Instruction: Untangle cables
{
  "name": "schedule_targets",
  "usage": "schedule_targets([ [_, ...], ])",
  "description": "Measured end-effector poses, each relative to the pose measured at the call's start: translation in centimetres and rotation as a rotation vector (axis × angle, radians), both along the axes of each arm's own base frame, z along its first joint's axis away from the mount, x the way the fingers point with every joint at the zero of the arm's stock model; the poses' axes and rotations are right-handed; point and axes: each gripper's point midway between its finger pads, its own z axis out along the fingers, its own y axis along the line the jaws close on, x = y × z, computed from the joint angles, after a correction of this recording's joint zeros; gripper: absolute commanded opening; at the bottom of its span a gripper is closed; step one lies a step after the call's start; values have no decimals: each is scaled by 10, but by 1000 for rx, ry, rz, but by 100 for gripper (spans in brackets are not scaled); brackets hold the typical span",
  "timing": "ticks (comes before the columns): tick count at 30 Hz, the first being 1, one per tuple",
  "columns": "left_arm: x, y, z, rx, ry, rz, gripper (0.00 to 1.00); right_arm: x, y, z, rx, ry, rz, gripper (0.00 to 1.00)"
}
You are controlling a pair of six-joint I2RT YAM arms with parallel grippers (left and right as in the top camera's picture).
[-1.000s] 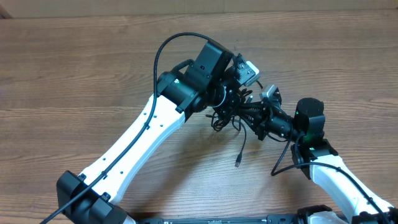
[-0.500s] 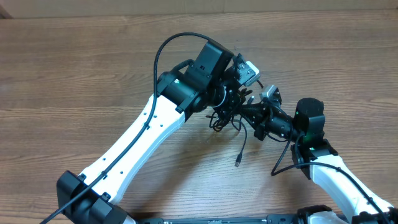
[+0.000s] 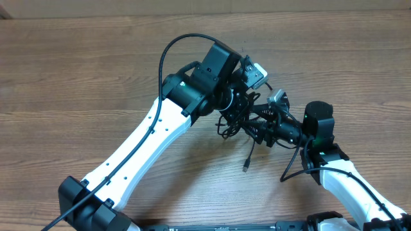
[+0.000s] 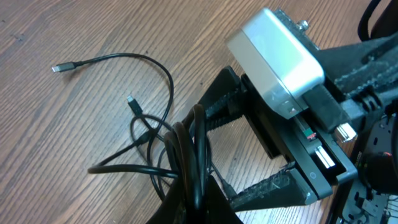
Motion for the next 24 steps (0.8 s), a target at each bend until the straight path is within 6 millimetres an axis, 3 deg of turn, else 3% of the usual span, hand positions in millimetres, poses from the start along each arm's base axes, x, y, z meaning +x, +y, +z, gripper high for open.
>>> schedule_targets([
  [3, -1, -1, 0, -4, 3, -4, 4, -1, 0, -3, -2, 16, -1, 59],
  [10, -1, -1, 1, -5, 2, -4, 4, -2, 0, -4, -6, 20, 3, 7],
  [11, 0, -1, 1, -6, 1, -4, 4, -3, 0, -4, -6, 22, 4, 4],
  [24, 0, 0, 0, -2, -2, 0, 4, -4, 1, -4, 0, 28, 10, 4],
])
